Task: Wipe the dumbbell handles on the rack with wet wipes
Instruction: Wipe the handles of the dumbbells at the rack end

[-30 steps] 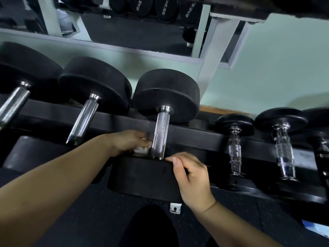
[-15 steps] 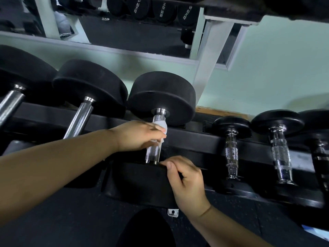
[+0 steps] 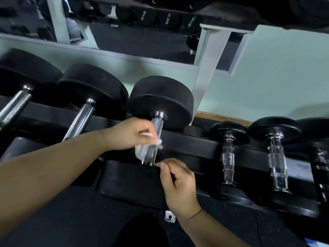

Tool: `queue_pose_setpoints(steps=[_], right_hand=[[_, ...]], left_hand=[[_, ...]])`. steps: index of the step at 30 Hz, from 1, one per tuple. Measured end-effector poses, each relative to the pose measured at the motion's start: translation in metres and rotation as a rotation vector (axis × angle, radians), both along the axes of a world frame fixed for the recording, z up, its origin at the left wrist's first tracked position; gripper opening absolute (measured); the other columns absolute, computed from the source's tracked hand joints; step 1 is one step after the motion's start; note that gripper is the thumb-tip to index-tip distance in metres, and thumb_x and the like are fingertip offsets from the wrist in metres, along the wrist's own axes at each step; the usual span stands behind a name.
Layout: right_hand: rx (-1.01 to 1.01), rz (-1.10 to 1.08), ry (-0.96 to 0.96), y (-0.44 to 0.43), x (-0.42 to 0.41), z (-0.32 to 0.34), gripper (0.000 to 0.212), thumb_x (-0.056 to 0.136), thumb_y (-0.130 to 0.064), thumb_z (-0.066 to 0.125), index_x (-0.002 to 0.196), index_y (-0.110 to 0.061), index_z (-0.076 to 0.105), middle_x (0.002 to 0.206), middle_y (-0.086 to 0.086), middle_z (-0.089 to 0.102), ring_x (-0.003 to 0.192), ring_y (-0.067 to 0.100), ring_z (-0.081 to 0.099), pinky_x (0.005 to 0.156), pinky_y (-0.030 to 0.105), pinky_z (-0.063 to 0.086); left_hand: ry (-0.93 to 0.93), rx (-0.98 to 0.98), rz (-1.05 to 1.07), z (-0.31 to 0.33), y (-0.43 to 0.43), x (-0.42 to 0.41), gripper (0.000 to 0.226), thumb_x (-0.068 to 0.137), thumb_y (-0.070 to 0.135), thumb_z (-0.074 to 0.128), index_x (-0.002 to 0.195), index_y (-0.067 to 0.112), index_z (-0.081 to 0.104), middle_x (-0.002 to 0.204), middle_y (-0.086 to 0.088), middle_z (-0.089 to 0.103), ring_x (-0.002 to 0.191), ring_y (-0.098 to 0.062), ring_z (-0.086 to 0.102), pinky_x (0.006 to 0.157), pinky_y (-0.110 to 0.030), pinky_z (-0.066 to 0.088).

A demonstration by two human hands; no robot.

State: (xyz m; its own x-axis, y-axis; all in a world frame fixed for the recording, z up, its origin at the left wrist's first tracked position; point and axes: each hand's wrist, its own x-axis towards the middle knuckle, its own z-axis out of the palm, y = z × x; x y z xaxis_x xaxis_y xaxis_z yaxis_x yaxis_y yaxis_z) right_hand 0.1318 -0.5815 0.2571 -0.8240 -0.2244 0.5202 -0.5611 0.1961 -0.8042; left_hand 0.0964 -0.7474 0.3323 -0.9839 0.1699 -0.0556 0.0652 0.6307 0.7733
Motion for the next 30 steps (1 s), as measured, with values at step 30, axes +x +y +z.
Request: queue_pose_setpoints(steps=[30], right_hand=[[0.087, 0.609, -1.207, -0.01, 0.087, 0.385, 0.008, 0.086, -0.004, 0.056, 0.085, -0.012, 0.058, 0.082, 0.003, 0.062, 0.064, 0.01, 0.065, 0.055, 0.023, 0.053]], left_hand=[[-0.502, 0.884, 0.807, 0.322, 0.036, 0.217, 0.017, 0.084, 0.005, 0.062, 0.102, 0.004, 0.06, 0.101, -0.012, 0.068, 0.084, -0.015, 0.07, 0.063, -0.021, 0.055]])
